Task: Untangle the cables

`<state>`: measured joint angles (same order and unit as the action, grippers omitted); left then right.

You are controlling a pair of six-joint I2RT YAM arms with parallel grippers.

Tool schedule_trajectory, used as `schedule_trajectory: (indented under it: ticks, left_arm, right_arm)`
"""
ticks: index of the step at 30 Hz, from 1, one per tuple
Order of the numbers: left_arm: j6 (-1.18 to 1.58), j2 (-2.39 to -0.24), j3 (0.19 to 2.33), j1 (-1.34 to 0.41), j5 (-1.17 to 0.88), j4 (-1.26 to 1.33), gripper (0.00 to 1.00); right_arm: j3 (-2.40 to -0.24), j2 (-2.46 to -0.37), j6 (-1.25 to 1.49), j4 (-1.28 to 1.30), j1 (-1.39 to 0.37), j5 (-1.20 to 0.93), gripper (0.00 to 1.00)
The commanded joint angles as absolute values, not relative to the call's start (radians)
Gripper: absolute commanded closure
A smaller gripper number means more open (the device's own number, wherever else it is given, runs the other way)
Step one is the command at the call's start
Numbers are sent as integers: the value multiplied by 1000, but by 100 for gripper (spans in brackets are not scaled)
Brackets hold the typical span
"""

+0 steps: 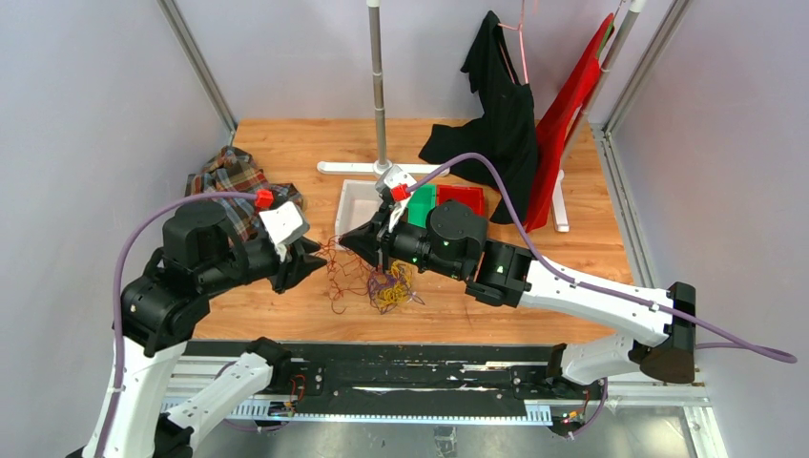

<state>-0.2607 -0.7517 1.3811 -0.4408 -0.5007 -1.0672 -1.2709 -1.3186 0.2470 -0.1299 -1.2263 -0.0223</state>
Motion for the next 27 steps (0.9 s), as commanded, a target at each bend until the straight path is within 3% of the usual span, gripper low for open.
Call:
schedule_trajectory:
  ticks: [1, 3, 5, 9, 12, 27]
  left_arm:
    - [-328, -740, 1347, -442, -473, -1069, 60]
    - [-334, -748, 1349, -442, -462, -1069, 53]
    - [-334, -751, 1361, -442, -463, -1062, 57]
    - [-353, -741, 1377, -442, -452, -1055, 84]
    - [-407, -711, 1379, -442, -395, -1055, 99]
    - [-524, -711, 1535, -442, -202, -1086, 100]
  right_arm:
    - [-1315, -1316, 263, -155, -1243, -35, 99]
    - [-1317, -1320, 269, -153, -1243, -42, 99]
    - [-1317, -1323, 272, -151, -1243, -46, 100]
    - [-1303, -1315, 270, -140, -1241, -21, 99]
    - [-1270, -1275, 257, -135, -1235, 42, 99]
    - [-1146, -1169, 191, -61, -1208, 345, 99]
